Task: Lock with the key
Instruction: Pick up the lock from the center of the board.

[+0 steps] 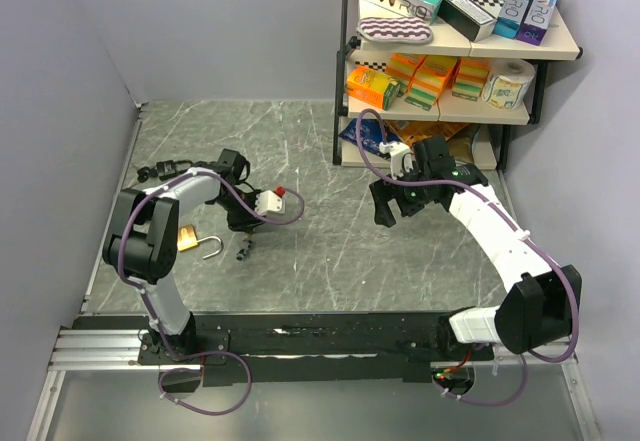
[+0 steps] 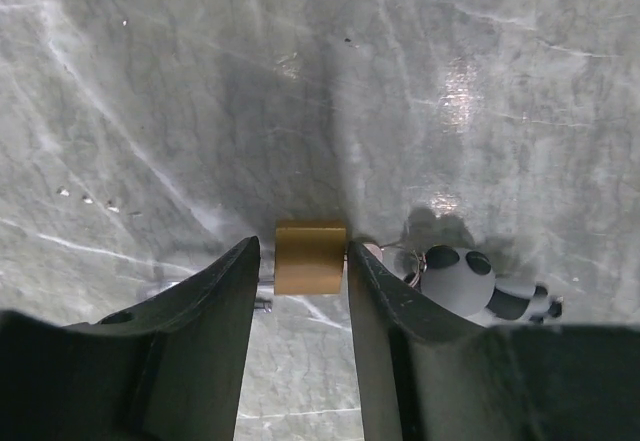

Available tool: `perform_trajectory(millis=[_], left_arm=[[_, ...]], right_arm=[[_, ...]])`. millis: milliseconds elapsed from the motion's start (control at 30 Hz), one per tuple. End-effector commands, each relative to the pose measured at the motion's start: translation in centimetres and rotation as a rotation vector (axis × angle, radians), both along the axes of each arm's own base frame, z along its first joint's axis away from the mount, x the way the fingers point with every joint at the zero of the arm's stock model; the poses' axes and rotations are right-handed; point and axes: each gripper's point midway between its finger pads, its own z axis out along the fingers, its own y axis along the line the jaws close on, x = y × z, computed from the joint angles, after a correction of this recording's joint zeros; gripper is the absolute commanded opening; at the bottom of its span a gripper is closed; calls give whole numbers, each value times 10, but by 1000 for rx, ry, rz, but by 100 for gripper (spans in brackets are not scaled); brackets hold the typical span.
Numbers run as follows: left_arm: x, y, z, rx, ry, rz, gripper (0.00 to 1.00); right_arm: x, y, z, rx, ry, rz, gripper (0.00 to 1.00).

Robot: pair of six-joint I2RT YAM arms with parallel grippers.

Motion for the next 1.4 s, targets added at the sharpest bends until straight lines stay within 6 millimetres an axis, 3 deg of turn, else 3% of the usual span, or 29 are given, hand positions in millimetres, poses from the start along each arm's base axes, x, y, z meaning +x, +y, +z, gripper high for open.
perform_trajectory(millis=[0, 367, 567, 667, 800, 900, 1067, 1167, 1367], left_arm=[[2, 2, -8, 18, -8, 13, 46], [0, 5, -18, 65, 54, 52, 46], [0, 6, -23, 94, 74, 67, 54], [-1, 7, -27, 114, 72, 86, 50], [-1, 4, -27, 125, 69, 101, 36], [-6, 0, -18, 108, 101, 112, 22], [-7, -10, 6, 39, 96, 149, 14], [-2, -16, 19, 7, 95, 218, 2], [15, -38, 54, -127, 150, 505, 1]], right_arm=[[6, 3, 12, 7, -19, -12, 100], [4, 5, 10, 17, -7, -3, 100], [4, 8, 12, 27, 6, 6, 100], [5, 7, 12, 23, 4, 5, 100], [6, 7, 11, 21, 1, 0, 100], [7, 9, 10, 33, 3, -6, 100], [8, 15, 11, 65, 19, 3, 100], [11, 21, 12, 86, 33, 2, 100], [24, 35, 17, 181, 14, -43, 100]])
